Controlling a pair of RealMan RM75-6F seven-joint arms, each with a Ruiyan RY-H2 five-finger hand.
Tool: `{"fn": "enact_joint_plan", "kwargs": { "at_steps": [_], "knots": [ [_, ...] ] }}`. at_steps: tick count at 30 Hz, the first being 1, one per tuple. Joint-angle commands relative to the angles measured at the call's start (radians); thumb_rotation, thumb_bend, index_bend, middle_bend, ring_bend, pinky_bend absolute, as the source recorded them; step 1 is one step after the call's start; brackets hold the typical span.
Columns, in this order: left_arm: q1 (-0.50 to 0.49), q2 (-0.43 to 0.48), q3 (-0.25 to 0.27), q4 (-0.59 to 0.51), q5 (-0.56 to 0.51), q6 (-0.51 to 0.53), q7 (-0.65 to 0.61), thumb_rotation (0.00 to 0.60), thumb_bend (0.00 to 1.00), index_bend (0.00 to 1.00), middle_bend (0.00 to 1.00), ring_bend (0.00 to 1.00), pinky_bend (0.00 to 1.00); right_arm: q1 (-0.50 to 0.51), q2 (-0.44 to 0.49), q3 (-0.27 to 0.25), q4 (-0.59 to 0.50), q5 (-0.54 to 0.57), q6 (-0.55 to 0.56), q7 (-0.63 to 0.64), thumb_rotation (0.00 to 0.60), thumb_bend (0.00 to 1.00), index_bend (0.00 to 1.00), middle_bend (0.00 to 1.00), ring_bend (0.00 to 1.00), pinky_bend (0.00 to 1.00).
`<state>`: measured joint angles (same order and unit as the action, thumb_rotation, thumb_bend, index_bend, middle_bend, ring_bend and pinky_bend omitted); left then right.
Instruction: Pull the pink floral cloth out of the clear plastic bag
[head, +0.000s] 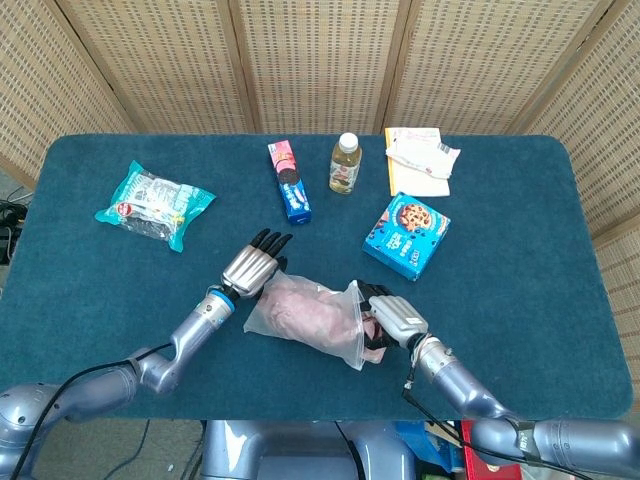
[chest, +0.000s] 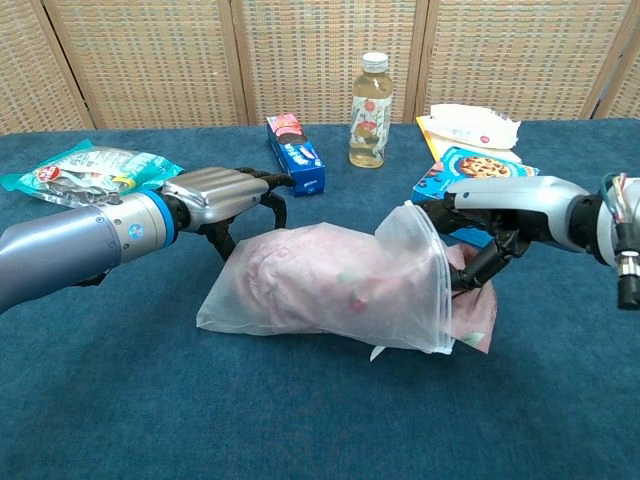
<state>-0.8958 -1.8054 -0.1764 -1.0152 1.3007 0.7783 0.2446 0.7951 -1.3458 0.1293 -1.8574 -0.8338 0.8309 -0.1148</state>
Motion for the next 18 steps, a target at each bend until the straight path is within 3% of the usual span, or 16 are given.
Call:
{"fn": "enact_joint_plan", "kwargs": {
  "at_steps": [1,8,18],
  "knots": [
    [0.002,-0.001,0.0,-0.003,-0.007,0.005,0.003,0.6,0.39,0.4,0.0,0.0,0.0,0.001,0.001,0.001,-0.003,0.003,0.003,-0.003,0.6,0.89,0.72,0.0,0.0,0.0],
    [0.004,-0.001,0.0,-0.01,-0.021,0.005,0.003,0.6,0.53,0.47,0.0,0.0,0.0,0.003,0.002,0.002,-0.007,0.009,0.005,-0.007,0.6,0.89,0.71,0.0,0.0,0.0],
    [0.006,-0.003,-0.002,-0.016,-0.027,0.024,-0.001,0.6,0.56,0.61,0.0,0.0,0.0,0.004,0.004,0.004,-0.013,0.014,0.008,-0.01,0.6,0.88,0.71,0.0,0.0,0.0]
  ]
}}
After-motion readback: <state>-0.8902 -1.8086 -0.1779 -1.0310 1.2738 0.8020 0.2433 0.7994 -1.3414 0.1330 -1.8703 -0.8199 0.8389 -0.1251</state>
